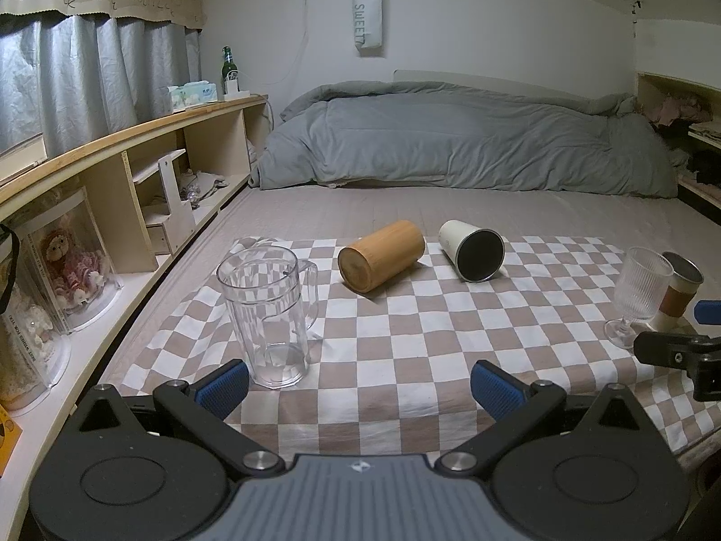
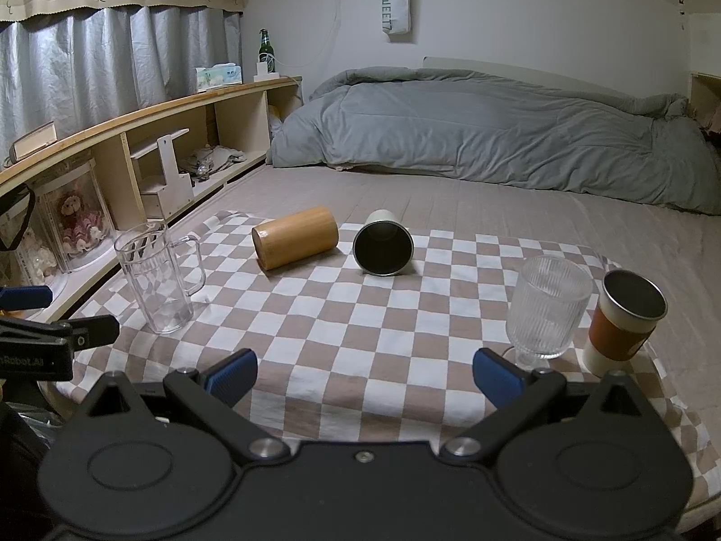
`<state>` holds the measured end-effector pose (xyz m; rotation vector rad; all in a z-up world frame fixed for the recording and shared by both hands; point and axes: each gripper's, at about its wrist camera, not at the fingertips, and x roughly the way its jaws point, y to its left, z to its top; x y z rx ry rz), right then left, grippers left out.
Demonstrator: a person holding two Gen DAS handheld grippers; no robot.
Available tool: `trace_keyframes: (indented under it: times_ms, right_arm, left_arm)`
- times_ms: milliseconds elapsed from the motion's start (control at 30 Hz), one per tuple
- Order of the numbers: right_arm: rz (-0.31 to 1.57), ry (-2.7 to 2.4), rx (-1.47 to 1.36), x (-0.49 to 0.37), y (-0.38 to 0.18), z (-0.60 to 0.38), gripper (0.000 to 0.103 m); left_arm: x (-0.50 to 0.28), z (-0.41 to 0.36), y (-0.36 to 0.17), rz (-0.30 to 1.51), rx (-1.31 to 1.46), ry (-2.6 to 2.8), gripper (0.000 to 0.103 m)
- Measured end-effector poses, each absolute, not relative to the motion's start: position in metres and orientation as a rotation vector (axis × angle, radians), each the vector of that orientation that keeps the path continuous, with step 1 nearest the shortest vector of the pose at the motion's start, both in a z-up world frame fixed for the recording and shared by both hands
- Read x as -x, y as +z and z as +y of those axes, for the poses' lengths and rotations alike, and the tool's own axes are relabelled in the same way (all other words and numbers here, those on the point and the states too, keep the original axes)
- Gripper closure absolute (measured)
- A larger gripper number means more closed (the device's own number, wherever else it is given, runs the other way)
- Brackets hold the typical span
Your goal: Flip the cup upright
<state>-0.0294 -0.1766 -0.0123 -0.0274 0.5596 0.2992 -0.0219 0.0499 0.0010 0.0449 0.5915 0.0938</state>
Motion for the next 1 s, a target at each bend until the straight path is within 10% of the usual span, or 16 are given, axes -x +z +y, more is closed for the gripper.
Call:
trace_keyframes:
  times_ms: [1000]
  right_arm:
    - [0.561,0.301,0.027,0.0295,-0.0122,-0.1757,0.000]
  left_arm:
    - [0.0224,0.0543,0.0014,0.591,-0.045,0.097,0.000]
